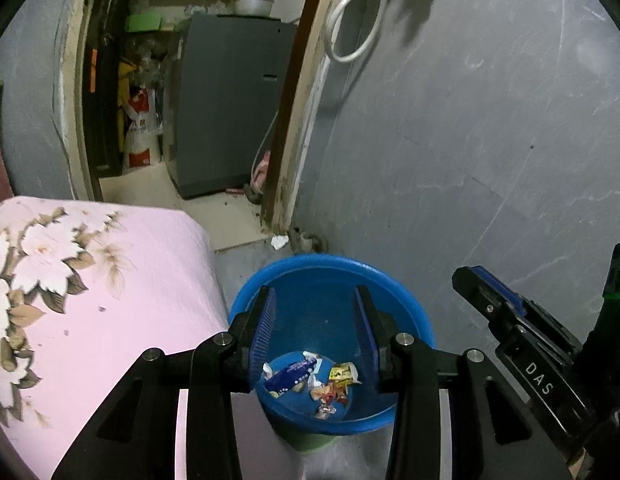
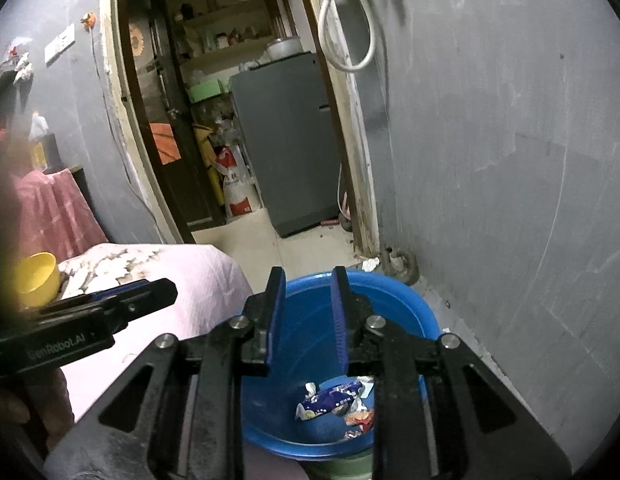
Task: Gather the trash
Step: 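Move both open tools back over the table beside the yellow bowl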
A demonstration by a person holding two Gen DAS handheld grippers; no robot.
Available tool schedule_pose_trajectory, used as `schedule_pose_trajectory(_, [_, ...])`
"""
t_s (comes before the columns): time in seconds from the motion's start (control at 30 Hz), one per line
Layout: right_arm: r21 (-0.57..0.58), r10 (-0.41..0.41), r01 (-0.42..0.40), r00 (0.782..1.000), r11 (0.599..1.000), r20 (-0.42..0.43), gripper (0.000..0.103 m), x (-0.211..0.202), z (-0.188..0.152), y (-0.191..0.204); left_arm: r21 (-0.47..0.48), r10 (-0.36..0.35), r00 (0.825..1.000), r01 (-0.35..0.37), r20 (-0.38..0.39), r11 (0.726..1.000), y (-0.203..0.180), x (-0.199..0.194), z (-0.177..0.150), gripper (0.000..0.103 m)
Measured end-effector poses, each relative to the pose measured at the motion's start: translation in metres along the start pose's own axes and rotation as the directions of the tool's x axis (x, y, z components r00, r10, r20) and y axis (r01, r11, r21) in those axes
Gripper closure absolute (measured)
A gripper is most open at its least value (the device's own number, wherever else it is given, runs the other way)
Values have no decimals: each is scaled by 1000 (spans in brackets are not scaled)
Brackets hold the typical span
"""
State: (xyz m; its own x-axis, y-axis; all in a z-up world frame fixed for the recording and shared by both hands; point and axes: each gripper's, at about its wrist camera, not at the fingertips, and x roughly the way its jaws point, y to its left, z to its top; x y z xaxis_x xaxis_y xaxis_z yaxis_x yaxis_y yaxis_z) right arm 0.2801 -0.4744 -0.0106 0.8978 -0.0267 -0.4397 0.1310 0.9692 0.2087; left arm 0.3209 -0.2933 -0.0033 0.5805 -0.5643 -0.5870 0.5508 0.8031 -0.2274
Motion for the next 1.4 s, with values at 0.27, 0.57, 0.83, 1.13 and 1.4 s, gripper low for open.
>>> schedule_pose_trajectory(0.27, [-33,15,-13,998,999,63,46,-31,15,30,-2,21,996,-21,88,1000,10,-56,9,69])
schedule_pose_trajectory(0.57, [-75,56,-47,991,996,119,37,-57,25,75,-30,72,981,-68,178,997,40,-116,10,64])
schedule_pose_trajectory(0.83, [-104,107,-92,982,990,155,25,-73,24,118,-81,156,954,-140,254,987,73,-168,1,53])
schedule_pose_trajectory(1.13, [-137,181,-156,965,978,192,8,-81,17,168,-156,274,912,-236,306,959,114,-218,-14,30])
schedule_pose_trajectory(1.4, [-154,236,-206,949,966,211,0,-83,11,203,-240,400,841,-330,363,913,145,-258,-32,5])
